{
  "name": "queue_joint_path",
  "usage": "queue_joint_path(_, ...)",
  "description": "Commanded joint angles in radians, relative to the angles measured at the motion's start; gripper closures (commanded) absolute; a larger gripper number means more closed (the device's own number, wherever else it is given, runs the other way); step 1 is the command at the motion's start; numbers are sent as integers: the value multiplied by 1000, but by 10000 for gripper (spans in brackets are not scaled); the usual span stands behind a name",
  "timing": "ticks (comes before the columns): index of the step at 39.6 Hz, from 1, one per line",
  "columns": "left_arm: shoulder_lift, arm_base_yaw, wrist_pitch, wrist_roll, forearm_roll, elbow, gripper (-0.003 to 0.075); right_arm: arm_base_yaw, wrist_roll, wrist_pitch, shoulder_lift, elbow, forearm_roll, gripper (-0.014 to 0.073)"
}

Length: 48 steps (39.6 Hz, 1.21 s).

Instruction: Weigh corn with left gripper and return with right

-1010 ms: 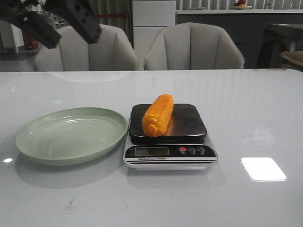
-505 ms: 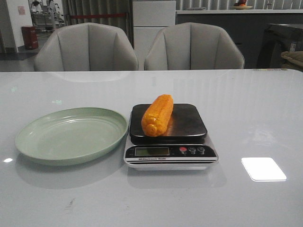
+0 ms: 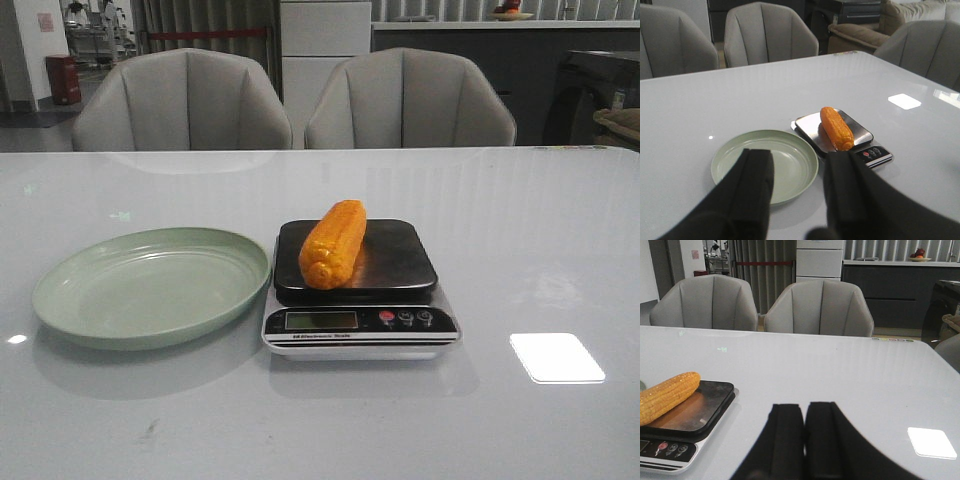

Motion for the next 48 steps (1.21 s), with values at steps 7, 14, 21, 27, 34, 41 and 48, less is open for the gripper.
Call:
queue_joint_path(7, -74, 1, -49, -2, 18, 31, 603, -4, 0, -152, -19, 10, -12, 438)
queue_joint_path(14, -74, 1, -97, -2, 18, 43, 607, -4, 94, -230, -19, -2, 13, 438)
queue_joint_path(21, -74, 1, -97, -2, 18, 43, 607, -4, 96, -148, 42, -106, 11, 438)
queue_joint_path(27, -74, 1, -97, -2, 18, 43, 607, -3, 93, -77, 187, -244, 5, 438)
queue_joint_path(34, -74, 1, -95, -2, 18, 43, 607, -3, 93, 98, 355, -408, -57, 438)
queue_joint_path(41, -74, 1, -95, -2, 18, 43, 607, -3, 93, 231, 485, -493, -62, 438)
queue_joint_path(48, -74, 1, -93, -2, 18, 43, 607, -3, 93, 236, 529, -493, -61, 438)
